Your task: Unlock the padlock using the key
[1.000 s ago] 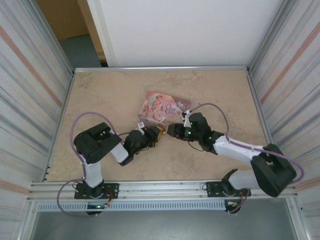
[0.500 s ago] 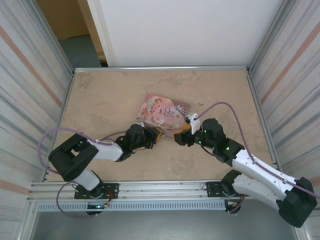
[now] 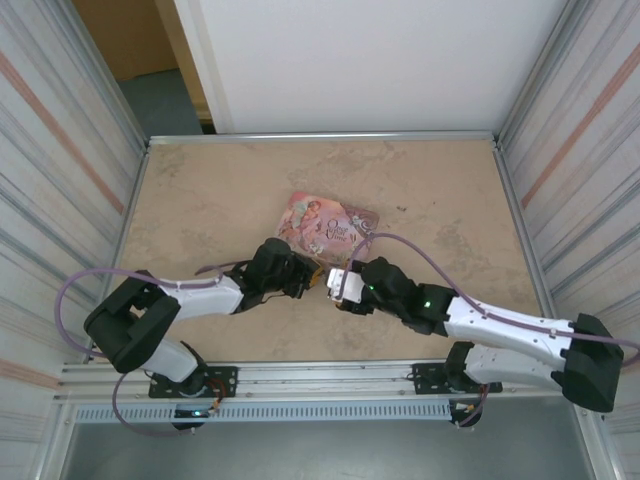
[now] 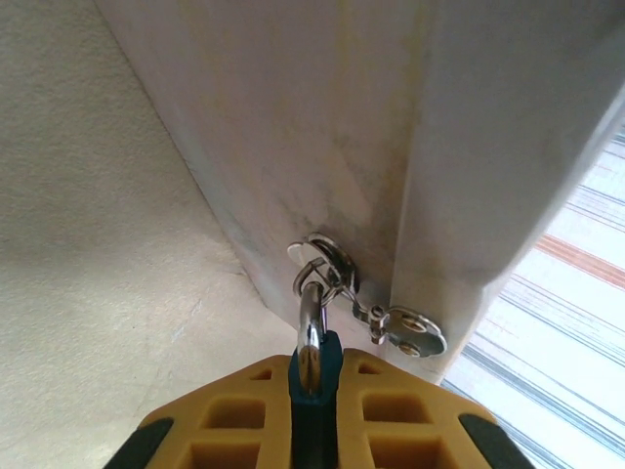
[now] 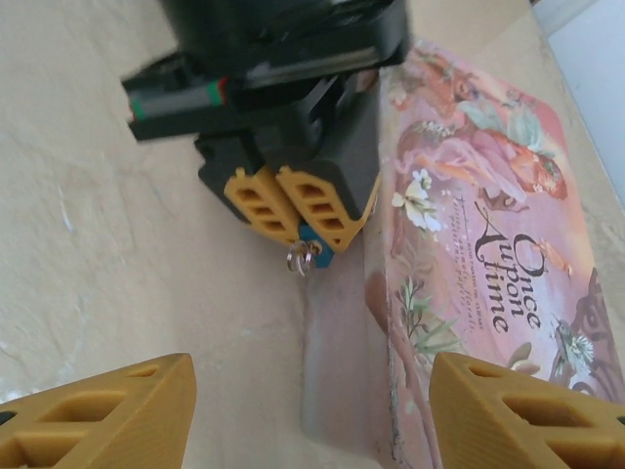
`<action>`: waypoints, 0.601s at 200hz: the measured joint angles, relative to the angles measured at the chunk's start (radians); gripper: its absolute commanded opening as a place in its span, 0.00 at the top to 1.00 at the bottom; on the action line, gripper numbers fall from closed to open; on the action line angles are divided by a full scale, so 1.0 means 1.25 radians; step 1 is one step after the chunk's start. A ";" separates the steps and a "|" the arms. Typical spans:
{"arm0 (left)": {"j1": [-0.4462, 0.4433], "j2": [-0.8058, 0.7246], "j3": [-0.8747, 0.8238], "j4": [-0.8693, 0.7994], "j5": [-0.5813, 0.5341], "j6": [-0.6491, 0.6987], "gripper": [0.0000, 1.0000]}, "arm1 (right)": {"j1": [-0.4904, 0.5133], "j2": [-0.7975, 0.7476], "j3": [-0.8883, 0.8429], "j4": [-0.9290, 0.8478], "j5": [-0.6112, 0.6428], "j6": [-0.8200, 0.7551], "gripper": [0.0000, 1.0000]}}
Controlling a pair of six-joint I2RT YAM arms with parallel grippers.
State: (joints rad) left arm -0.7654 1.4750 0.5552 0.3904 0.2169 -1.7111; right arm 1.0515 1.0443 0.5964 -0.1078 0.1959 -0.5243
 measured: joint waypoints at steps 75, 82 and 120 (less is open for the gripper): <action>0.005 -0.001 0.009 -0.020 0.016 -0.012 1.00 | 0.008 0.113 0.000 0.125 0.071 -0.075 0.57; 0.006 -0.001 0.009 -0.020 0.017 -0.013 1.00 | 0.008 0.124 0.000 0.136 0.074 -0.075 0.58; 0.008 -0.001 0.009 -0.020 0.021 -0.014 1.00 | 0.009 0.182 0.000 0.188 0.077 -0.076 0.61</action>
State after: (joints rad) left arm -0.7555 1.4734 0.5659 0.3660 0.2428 -1.7290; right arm 1.0630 1.2716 0.5964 0.1276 0.2916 -0.6197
